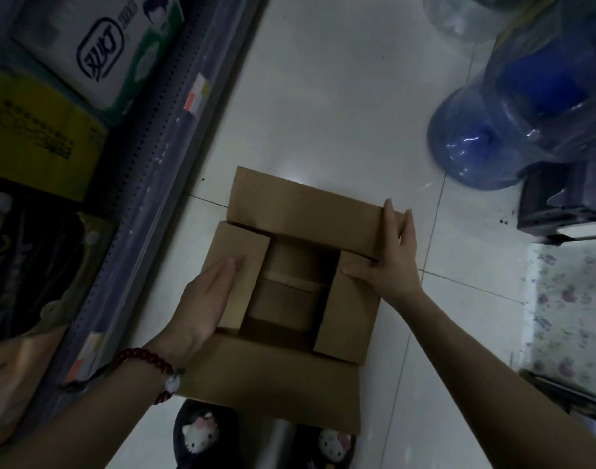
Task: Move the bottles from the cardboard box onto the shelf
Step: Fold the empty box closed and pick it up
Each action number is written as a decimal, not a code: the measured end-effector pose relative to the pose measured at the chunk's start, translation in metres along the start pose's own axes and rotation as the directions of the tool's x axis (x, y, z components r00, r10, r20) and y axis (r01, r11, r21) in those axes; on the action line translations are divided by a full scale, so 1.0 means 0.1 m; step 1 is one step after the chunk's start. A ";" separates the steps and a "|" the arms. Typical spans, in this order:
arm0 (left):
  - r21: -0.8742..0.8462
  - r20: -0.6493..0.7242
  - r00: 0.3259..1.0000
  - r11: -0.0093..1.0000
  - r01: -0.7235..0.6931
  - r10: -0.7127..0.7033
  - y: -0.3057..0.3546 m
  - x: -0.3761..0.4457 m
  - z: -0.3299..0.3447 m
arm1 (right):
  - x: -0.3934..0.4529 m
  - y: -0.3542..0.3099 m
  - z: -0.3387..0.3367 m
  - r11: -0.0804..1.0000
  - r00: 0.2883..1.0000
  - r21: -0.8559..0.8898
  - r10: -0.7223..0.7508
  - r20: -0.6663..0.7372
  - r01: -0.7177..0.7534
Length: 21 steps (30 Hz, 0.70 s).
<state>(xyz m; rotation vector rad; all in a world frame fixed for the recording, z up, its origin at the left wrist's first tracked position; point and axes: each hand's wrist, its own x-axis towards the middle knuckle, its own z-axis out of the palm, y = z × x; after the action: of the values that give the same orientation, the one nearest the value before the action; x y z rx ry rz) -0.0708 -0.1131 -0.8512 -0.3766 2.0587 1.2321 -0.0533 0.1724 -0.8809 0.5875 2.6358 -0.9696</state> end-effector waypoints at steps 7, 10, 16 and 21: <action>-0.022 0.011 1.000 1.000 -0.020 0.020 0.02 0.00 -0.02 | 0.00 -0.11 -0.15 0.866 0.966 -0.459 -0.253 -0.056 0.200; -0.032 0.023 1.000 0.999 -0.004 0.005 0.03 -0.03 0.01 | -0.05 -0.14 -0.24 0.830 0.959 -0.508 -0.282 -0.026 0.230; -0.024 0.057 0.998 1.000 -0.004 0.005 0.02 -0.04 0.05 | -0.20 -0.18 -0.25 0.760 0.943 -0.612 -0.326 -0.066 0.219; -0.046 0.102 0.995 0.999 -0.005 0.010 -0.02 -0.02 0.05 | -0.66 -0.18 0.01 0.820 0.931 -0.529 -0.337 -0.141 0.217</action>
<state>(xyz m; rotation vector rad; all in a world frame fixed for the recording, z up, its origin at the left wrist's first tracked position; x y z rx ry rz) -0.0659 -0.1096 -0.8523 -0.3201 1.9501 1.2783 -0.0032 0.1407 -0.8461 0.1914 3.0708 -0.2330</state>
